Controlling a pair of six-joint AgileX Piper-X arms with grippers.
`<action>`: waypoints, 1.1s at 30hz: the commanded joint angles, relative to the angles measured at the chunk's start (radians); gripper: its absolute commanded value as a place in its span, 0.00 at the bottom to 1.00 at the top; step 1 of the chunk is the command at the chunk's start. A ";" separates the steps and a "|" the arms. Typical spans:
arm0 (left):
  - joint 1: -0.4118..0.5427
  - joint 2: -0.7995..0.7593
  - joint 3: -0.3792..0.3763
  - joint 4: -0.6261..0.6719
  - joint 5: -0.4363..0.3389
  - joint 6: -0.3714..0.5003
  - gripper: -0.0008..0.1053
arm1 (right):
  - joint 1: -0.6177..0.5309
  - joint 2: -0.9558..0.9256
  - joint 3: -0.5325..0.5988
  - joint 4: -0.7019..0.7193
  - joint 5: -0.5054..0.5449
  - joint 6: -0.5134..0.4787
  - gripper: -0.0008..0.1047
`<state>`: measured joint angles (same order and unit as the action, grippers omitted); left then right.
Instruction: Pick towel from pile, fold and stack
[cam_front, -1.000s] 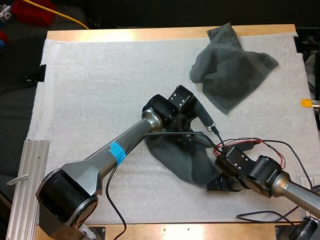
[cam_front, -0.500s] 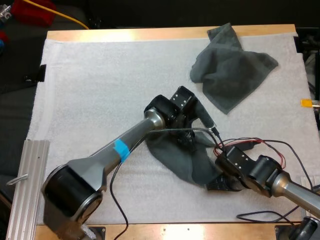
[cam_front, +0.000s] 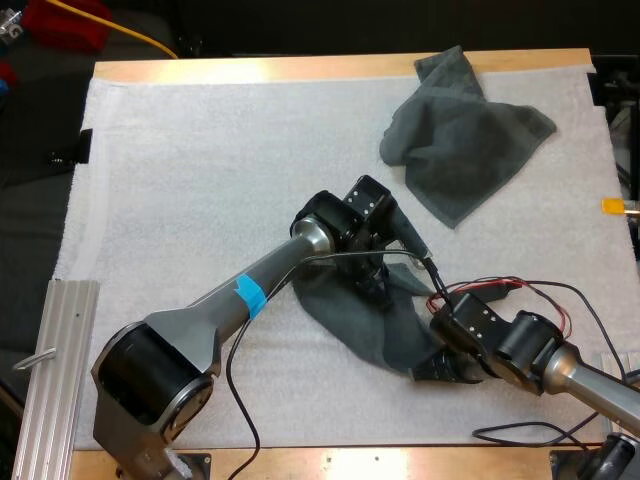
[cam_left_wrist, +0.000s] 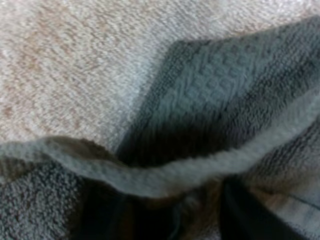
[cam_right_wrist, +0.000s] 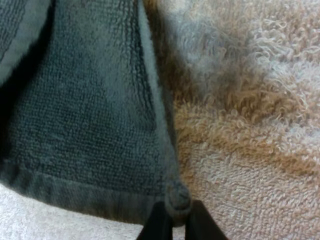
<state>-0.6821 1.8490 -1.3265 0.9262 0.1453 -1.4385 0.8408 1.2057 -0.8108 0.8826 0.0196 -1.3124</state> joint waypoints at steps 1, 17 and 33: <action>-0.001 0.002 -0.006 0.020 0.013 0.007 0.24 | 0.002 0.000 0.000 0.013 -0.009 0.001 0.02; -0.001 -0.079 -0.010 0.113 -0.022 0.045 0.01 | 0.002 0.000 0.000 0.013 -0.009 0.001 0.02; 0.018 -0.210 -0.029 0.152 -0.044 0.053 0.05 | 0.002 0.000 0.000 0.013 -0.009 0.001 0.02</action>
<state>-0.6668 1.6531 -1.3446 1.0733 0.1108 -1.3928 0.8408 1.2057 -0.8108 0.8863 0.0186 -1.3111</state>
